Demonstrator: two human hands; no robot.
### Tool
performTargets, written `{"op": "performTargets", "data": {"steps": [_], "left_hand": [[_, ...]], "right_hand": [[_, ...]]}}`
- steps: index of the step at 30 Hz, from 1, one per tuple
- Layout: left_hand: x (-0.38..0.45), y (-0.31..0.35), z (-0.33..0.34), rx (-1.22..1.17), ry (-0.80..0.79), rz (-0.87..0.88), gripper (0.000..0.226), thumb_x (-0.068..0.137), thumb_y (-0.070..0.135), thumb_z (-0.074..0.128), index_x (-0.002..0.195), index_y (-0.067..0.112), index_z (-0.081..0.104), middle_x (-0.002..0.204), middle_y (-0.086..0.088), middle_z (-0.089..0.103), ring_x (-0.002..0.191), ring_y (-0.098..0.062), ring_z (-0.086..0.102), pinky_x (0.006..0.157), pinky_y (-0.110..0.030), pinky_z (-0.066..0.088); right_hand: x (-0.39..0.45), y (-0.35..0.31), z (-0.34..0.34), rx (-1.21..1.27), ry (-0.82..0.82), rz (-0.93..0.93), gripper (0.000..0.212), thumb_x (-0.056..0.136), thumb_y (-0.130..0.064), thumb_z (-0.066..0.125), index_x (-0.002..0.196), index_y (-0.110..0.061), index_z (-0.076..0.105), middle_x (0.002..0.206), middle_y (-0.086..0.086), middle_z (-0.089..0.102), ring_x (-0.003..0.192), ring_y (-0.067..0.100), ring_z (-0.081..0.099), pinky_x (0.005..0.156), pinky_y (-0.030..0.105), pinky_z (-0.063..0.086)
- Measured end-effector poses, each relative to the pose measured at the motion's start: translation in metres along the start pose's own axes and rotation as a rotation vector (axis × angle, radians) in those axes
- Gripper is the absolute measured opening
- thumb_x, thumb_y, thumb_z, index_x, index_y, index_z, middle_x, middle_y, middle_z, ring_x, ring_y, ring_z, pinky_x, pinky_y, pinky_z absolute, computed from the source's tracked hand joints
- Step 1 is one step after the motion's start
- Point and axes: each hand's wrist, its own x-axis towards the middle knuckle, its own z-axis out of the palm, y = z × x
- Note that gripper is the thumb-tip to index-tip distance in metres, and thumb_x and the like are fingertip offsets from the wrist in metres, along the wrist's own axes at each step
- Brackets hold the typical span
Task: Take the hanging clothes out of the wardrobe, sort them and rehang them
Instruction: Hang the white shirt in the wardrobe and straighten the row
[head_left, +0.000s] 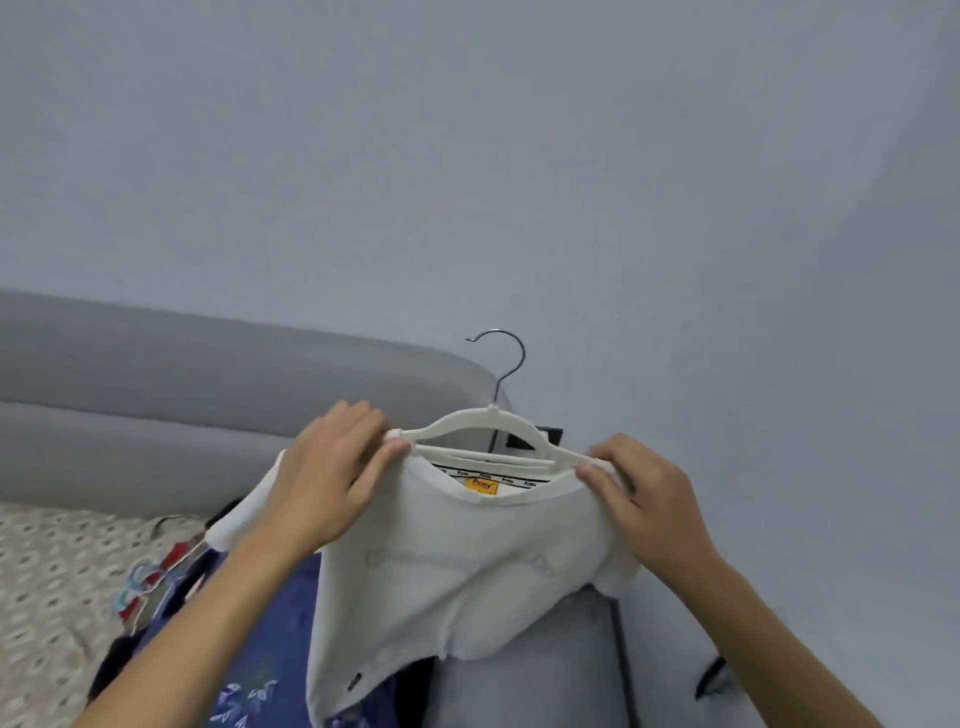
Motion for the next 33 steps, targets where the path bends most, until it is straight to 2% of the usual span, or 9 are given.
{"op": "performTargets", "data": {"steps": [5, 7, 16, 24, 29, 33], "left_hand": [[0.039, 0.119, 0.046, -0.146, -0.052, 0.213, 0.031, 0.105, 0.050, 0.042, 0.093, 0.025, 0.056, 0.086, 0.011, 0.051, 0.082, -0.018, 0.054, 0.064, -0.038, 0.045], [0.045, 0.167, 0.069, -0.203, -0.078, 0.283, 0.030, 0.105, 0.052, 0.042, 0.094, 0.027, 0.056, 0.086, 0.012, 0.052, 0.082, -0.017, 0.054, 0.063, -0.039, 0.046], [0.027, 0.381, 0.158, -0.480, -0.223, 0.589, 0.028, 0.105, 0.050, 0.041, 0.091, 0.030, 0.055, 0.083, 0.014, 0.050, 0.079, -0.012, 0.054, 0.059, -0.039, 0.048], [-0.008, 0.538, 0.194, -0.741, -0.332, 0.841, 0.022, 0.105, 0.044, 0.047, 0.090, 0.029, 0.052, 0.081, 0.016, 0.049, 0.075, -0.007, 0.049, 0.059, -0.033, 0.047], [-0.036, 0.623, 0.213, -0.850, -0.385, 0.963, 0.019, 0.105, 0.046, 0.044, 0.093, 0.032, 0.049, 0.085, 0.017, 0.049, 0.079, -0.009, 0.048, 0.058, -0.033, 0.044], [-0.064, 0.694, 0.236, -0.937, -0.453, 1.079, 0.023, 0.105, 0.049, 0.040, 0.092, 0.031, 0.047, 0.087, 0.015, 0.047, 0.082, -0.015, 0.049, 0.063, -0.038, 0.047]], "right_hand": [[-0.086, 0.029, -0.124, -0.116, 0.168, 0.123, 0.010, 0.098, -0.023, 0.070, 0.089, -0.026, 0.066, 0.087, -0.017, 0.064, 0.081, 0.006, 0.063, 0.072, 0.036, 0.051], [-0.123, 0.042, -0.167, -0.178, 0.218, 0.187, 0.010, 0.098, -0.026, 0.069, 0.089, -0.027, 0.065, 0.087, -0.017, 0.064, 0.081, 0.006, 0.063, 0.072, 0.036, 0.052], [-0.298, 0.068, -0.332, -0.422, 0.278, 0.490, 0.011, 0.101, -0.031, 0.068, 0.093, -0.029, 0.062, 0.089, -0.018, 0.060, 0.083, 0.007, 0.060, 0.071, 0.036, 0.049], [-0.427, 0.015, -0.404, -0.580, 0.451, 0.749, 0.002, 0.101, -0.027, 0.066, 0.099, -0.028, 0.067, 0.094, -0.014, 0.061, 0.088, 0.014, 0.062, 0.073, 0.029, 0.047], [-0.492, -0.015, -0.428, -0.646, 0.523, 0.908, 0.003, 0.102, -0.030, 0.067, 0.099, -0.029, 0.068, 0.091, -0.012, 0.063, 0.083, 0.015, 0.062, 0.071, 0.037, 0.050], [-0.541, -0.031, -0.443, -0.689, 0.578, 1.004, 0.003, 0.100, -0.030, 0.070, 0.097, -0.032, 0.069, 0.090, -0.016, 0.063, 0.080, 0.010, 0.060, 0.068, 0.027, 0.043]]}}
